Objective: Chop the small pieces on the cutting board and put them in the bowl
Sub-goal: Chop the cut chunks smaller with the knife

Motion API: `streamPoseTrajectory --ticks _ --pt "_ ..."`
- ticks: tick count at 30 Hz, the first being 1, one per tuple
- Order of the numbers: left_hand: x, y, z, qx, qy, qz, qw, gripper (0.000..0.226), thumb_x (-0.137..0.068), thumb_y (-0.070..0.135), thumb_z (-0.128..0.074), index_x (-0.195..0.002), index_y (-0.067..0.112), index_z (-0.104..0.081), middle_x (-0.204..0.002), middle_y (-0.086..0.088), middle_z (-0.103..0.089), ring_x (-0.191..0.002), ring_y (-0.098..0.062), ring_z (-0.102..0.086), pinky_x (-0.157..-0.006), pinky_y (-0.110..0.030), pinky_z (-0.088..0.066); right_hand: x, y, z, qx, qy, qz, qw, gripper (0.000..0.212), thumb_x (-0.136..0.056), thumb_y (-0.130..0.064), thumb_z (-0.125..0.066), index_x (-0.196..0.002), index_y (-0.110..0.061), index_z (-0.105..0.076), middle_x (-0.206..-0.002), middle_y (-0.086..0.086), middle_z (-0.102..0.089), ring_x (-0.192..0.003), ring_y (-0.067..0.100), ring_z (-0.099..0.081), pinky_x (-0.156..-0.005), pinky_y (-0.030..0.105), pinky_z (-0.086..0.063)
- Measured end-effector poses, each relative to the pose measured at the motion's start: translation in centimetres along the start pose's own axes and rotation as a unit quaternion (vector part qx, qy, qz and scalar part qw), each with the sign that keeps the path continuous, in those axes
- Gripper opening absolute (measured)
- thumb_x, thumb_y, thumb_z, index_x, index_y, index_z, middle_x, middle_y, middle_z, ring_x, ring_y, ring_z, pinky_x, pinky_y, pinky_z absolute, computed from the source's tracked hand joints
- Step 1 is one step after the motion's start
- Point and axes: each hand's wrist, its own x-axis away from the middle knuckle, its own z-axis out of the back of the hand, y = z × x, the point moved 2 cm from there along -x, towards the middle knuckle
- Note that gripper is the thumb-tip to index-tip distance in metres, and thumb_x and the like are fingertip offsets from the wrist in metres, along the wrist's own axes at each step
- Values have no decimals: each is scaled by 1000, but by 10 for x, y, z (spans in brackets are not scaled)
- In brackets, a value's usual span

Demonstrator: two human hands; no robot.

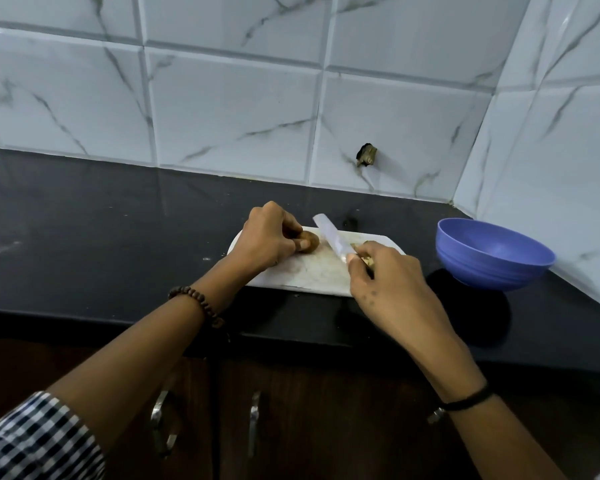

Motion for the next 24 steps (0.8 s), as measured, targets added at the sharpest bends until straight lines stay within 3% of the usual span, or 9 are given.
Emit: streamPoseTrajectory --ticks 3,5,10,14,18,20,24 --pt "0 2 0 -8 5 6 1000 15 -80 22 -79 -92 12 -77 -94 -4 -73 -86 -19 -70 -78 -36 -60 10 18 8 -28 -5 -32 999 27 -101 -39 -41 -120 -27 -56 -93 4 -63 -69 17 -62 -60 37 -54" --pt "0 3 0 -13 3 8 1000 16 -80 22 -79 -92 12 -78 -94 -4 -74 -85 -20 -70 -78 -36 -60 12 29 12 -57 -37 -62 996 29 -101 -41 -43 -127 -32 -52 -95 7 -65 -63 20 -66 -56 38 -58" --pt "1 5 1 -12 0 11 1000 17 -80 24 -80 -93 14 -78 -93 -4 -74 -86 -19 -70 -80 -36 -60 16 40 19 -194 -103 -108 970 27 -100 -29 -52 -127 -30 -59 -75 8 -66 -41 7 -50 -38 23 -41" --pt "1 3 1 -5 -2 12 1000 21 -79 27 -81 -96 13 -78 -91 -3 -75 -85 -15 -70 -79 -35 -60 22 38 27 -236 -158 -127 950 29 -101 -27 -52 -129 -27 -59 -68 7 -62 -39 6 -45 -35 22 -37" --pt "-1 0 -1 -12 -1 12 1000 23 -79 25 -82 -98 13 -78 -94 -3 -75 -88 -14 -69 -82 -35 -60 27 40 38 -255 -195 -128 938 21 -101 -26 -53 -118 -28 -64 -67 7 -59 -40 7 -42 -34 22 -34" --pt "-2 -2 -2 -12 5 17 1000 23 -79 25 -82 -98 13 -78 -97 -2 -74 -92 -15 -69 -85 -35 -59 27 42 42 -253 -170 -110 946 17 -100 -27 -55 -113 -26 -67 -63 5 -60 -40 9 -42 -34 22 -35" --pt "-2 -2 -2 -11 5 20 1000 25 -78 29 -83 -97 13 -78 -96 -2 -74 -92 -14 -68 -85 -31 -57 16 38 40 -215 -45 -43 975 18 -98 -31 -57 -112 -25 -66 -65 3 -69 -43 12 -54 -40 26 -45"
